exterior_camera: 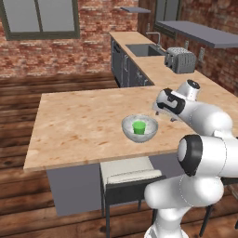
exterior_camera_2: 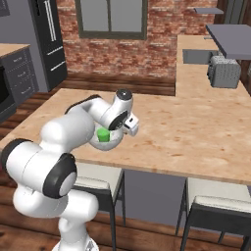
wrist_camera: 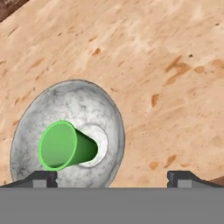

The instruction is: Place the cup inside the bowl on the dining table and move the bowl to any counter.

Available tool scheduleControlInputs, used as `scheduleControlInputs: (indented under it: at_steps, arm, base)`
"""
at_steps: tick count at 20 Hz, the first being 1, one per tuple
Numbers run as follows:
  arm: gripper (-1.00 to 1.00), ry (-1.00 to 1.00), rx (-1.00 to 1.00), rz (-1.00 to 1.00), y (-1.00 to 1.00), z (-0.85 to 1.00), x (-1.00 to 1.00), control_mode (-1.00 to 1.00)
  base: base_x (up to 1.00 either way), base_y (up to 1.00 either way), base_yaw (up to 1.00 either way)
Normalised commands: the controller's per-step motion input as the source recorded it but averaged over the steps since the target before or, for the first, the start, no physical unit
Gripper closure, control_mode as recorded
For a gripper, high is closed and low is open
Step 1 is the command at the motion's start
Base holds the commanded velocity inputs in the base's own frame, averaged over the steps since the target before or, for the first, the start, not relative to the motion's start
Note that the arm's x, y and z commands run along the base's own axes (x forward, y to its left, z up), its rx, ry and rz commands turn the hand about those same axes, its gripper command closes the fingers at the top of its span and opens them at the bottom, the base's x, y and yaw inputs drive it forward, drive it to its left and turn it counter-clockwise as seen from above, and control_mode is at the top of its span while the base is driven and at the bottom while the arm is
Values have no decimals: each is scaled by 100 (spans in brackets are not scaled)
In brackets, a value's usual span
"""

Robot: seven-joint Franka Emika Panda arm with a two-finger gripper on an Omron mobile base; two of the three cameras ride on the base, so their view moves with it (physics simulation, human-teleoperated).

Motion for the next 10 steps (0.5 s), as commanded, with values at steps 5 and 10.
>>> scheduleControlInputs:
  at_steps: [5, 10]
  arm:
    - [-100, 13, 0, 0, 0, -3, 20, -100]
    - [-100, 1, 0, 0, 0, -13, 6, -100]
  base:
    - [0, 0, 0]
    - [0, 0, 0]
